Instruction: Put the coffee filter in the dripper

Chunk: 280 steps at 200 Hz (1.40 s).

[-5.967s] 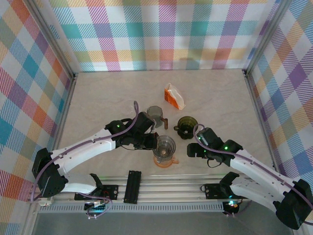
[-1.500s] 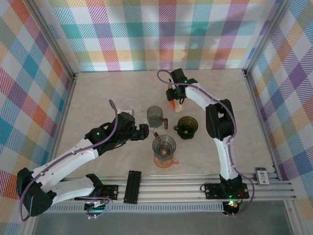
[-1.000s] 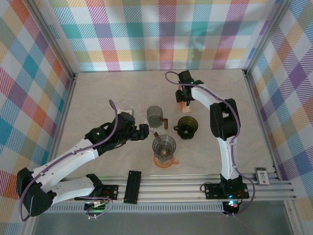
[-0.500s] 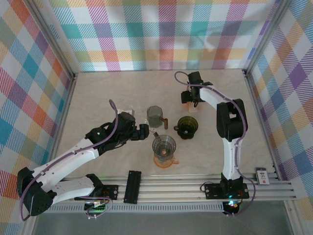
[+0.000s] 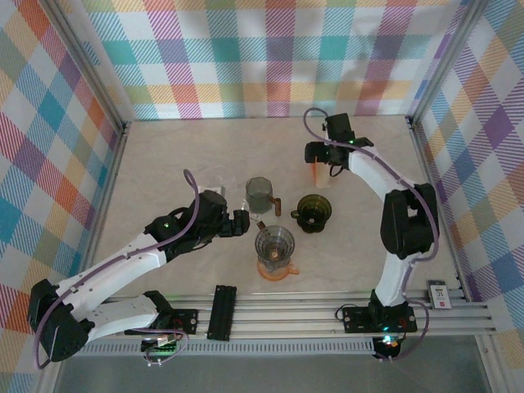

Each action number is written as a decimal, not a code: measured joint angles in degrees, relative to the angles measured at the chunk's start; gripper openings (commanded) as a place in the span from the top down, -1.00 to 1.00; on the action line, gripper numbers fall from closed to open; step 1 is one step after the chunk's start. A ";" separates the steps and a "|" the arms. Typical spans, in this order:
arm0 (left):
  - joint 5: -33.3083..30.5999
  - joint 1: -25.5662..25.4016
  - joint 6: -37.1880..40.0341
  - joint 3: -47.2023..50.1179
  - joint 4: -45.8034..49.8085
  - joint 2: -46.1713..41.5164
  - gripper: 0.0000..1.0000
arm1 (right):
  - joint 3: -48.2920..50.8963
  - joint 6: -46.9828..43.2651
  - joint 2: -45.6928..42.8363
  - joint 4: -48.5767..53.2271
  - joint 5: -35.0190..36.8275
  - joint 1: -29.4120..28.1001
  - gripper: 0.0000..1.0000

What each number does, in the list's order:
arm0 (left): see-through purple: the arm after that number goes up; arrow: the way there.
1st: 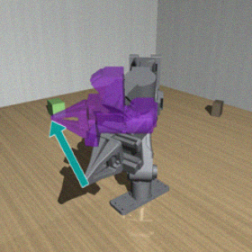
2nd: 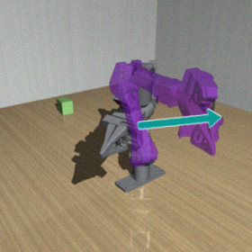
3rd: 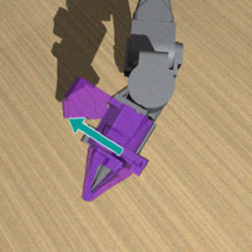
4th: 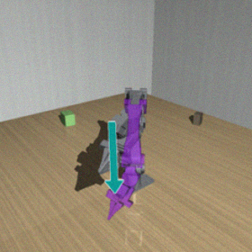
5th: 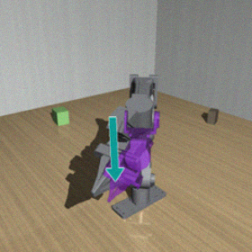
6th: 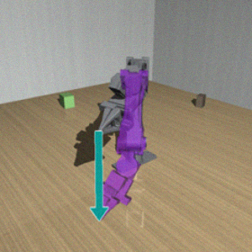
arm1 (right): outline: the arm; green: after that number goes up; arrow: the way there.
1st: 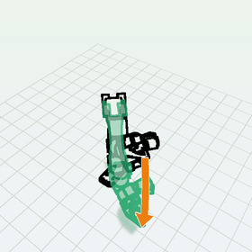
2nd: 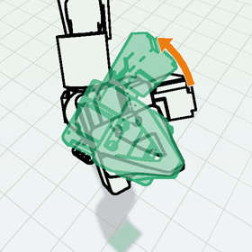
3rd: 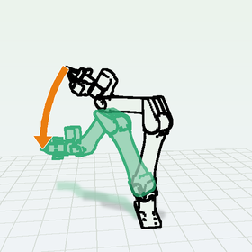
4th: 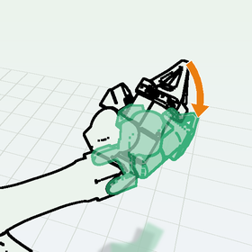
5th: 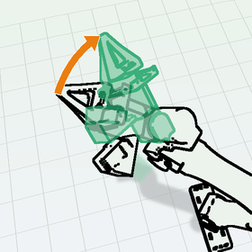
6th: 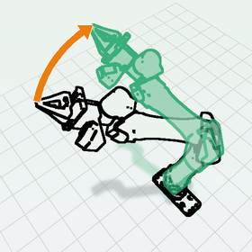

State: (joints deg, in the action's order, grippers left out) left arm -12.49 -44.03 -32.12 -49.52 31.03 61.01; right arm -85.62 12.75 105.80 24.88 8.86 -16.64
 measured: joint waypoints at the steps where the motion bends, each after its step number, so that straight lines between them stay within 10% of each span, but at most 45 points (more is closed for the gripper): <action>1: -0.02 0.00 0.02 0.09 -0.02 -0.04 -1.00 | 0.07 0.04 -0.15 0.02 -0.02 0.00 -0.48; 63: -0.15 0.00 0.07 3.21 -1.90 -2.32 -1.00 | -2.54 5.14 0.92 3.89 -0.35 -2.67 0.09; 280: -0.11 0.11 0.46 4.15 -2.75 -3.10 -1.00 | -10.27 5.90 10.86 8.39 5.68 -3.26 0.44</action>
State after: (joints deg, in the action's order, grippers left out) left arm -12.60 -43.92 -31.66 -45.36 28.27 57.91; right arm -95.90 18.65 116.66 33.28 14.55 -19.90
